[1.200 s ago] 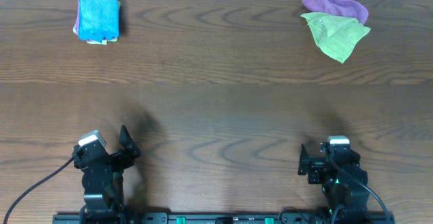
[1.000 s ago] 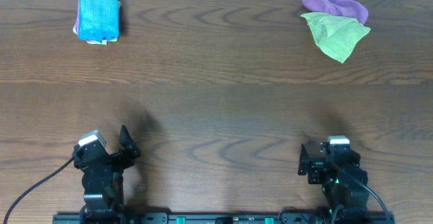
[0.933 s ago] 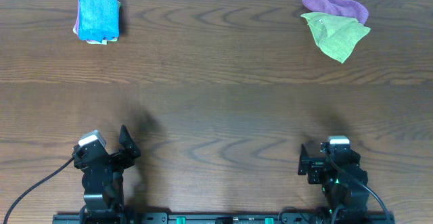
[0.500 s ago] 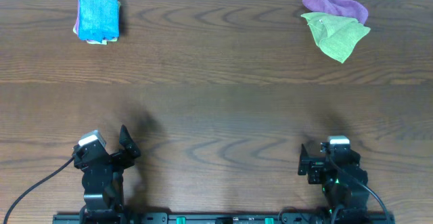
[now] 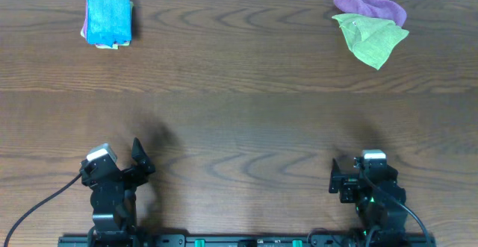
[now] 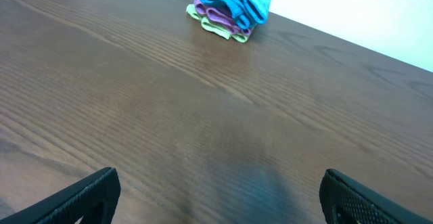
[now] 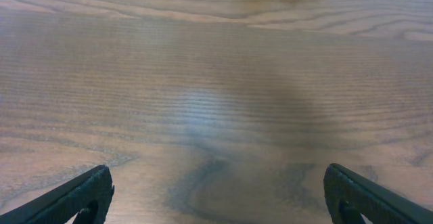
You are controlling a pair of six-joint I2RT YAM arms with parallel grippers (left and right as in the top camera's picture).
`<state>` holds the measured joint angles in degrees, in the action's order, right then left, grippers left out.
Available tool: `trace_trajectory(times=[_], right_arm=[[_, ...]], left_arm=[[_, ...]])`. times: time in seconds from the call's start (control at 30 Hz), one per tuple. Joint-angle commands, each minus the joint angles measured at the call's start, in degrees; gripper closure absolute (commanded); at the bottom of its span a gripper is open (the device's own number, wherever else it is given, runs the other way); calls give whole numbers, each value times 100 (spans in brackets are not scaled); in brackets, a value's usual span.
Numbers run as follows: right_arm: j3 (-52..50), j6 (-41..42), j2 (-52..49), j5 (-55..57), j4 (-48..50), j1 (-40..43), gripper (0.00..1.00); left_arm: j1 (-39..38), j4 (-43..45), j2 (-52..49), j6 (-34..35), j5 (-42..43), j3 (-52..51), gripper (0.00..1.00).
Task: Fold the cloth
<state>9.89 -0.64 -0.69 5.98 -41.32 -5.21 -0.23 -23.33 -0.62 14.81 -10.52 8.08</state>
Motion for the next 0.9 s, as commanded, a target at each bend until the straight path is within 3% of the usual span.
trace_trajectory(times=[0.0, 0.87], right_arm=[[-63, 59, 37, -44, -44, -44, 1], [-63, 59, 37, -42, 120, -44, 1]], left_arm=[[-13, -15, 37, 2, -39, -122, 5], [-13, -15, 37, 0, -39, -122, 5]])
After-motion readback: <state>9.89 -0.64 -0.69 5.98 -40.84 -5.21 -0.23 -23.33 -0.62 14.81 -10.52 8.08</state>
